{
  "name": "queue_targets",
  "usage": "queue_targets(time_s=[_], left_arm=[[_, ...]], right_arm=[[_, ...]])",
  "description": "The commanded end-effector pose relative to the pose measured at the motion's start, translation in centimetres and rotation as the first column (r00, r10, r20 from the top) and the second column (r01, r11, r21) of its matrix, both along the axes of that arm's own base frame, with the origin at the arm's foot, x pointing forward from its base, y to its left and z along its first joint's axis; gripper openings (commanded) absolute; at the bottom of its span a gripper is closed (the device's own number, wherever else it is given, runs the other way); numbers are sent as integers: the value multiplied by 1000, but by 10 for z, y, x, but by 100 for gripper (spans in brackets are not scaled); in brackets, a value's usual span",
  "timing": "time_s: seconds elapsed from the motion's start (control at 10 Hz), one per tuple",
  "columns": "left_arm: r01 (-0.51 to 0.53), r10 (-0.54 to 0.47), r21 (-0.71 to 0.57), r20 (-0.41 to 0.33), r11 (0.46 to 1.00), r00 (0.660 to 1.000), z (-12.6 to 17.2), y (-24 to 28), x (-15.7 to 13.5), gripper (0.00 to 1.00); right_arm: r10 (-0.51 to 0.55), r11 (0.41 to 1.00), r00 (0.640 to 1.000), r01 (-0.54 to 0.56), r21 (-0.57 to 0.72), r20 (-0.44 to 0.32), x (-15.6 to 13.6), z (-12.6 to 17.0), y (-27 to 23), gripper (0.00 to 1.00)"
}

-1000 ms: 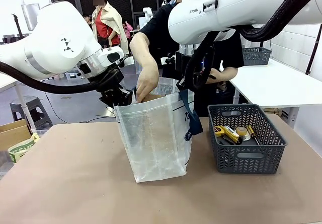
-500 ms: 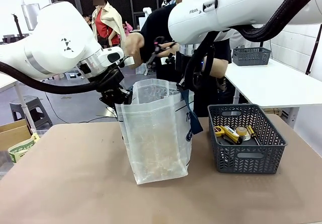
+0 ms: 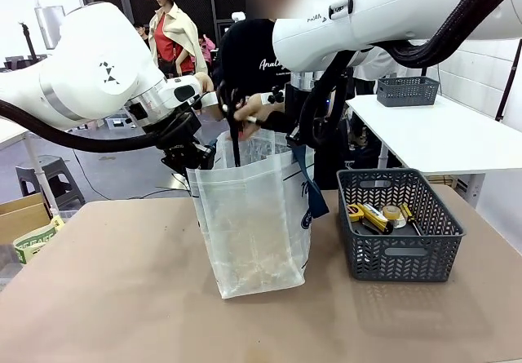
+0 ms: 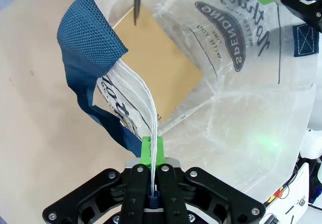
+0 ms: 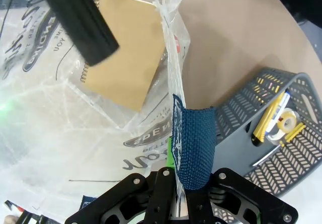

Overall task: Transfer purchased items from the store into the shopping bag.
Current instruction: Move the Reusable shopping bag to the right side of the table.

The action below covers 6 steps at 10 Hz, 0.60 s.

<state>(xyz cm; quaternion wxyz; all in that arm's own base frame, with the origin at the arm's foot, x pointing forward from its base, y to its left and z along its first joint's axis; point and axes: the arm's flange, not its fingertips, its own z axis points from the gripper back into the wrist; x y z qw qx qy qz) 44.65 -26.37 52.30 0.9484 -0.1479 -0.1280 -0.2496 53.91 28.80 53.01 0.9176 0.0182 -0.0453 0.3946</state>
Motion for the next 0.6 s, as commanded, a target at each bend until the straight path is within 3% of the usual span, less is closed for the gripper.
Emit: queue_targets(time_s=[0.0, 0.5], left_arm=[[3, -3, 5, 4, 1000, 1000, 1, 0, 0, 0], [3, -3, 5, 4, 1000, 1000, 1, 0, 0, 0]], right_arm=[[-1, 1000, 1000, 1, 0, 0, 0, 0, -1, 0], [-1, 1000, 1000, 1, 0, 0, 0, 0, -1, 0]])
